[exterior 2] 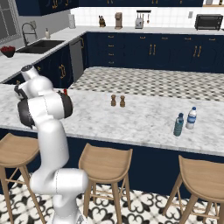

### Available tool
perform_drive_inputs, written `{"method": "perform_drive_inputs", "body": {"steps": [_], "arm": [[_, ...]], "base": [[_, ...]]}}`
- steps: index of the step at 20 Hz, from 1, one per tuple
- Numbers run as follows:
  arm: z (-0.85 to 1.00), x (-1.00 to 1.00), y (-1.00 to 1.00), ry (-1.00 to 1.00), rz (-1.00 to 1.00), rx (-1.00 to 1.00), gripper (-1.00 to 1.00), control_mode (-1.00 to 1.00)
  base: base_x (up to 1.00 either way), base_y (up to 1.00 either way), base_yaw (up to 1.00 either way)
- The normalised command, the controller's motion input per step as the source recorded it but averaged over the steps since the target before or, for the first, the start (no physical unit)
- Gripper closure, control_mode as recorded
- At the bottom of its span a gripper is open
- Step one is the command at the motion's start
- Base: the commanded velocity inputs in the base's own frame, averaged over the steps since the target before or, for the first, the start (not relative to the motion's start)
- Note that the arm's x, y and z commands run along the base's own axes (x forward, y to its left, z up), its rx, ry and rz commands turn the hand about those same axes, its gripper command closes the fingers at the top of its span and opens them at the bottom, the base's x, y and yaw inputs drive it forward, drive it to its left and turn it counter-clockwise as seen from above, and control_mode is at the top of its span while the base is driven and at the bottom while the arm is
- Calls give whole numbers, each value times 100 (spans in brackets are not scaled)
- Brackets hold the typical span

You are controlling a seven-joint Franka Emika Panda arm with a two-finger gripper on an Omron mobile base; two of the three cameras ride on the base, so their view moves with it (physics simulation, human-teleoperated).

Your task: Move the plastic bottles in the middle to the plastics group, and the glass bottles in the middle to the glass group.

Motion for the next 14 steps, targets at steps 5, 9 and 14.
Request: {"method": "perform_drive_inputs", "body": {"steps": [5, 9, 14], "arm": [[57, -52, -15, -5, 0, 2, -100, -100], [25, -87, -46, -16, 0, 5, -100, -100], [0, -100, -70, -13, 0, 3, -100, -100]], "base": [[0, 0, 0], [0, 0, 0], [0, 0, 0]]}}
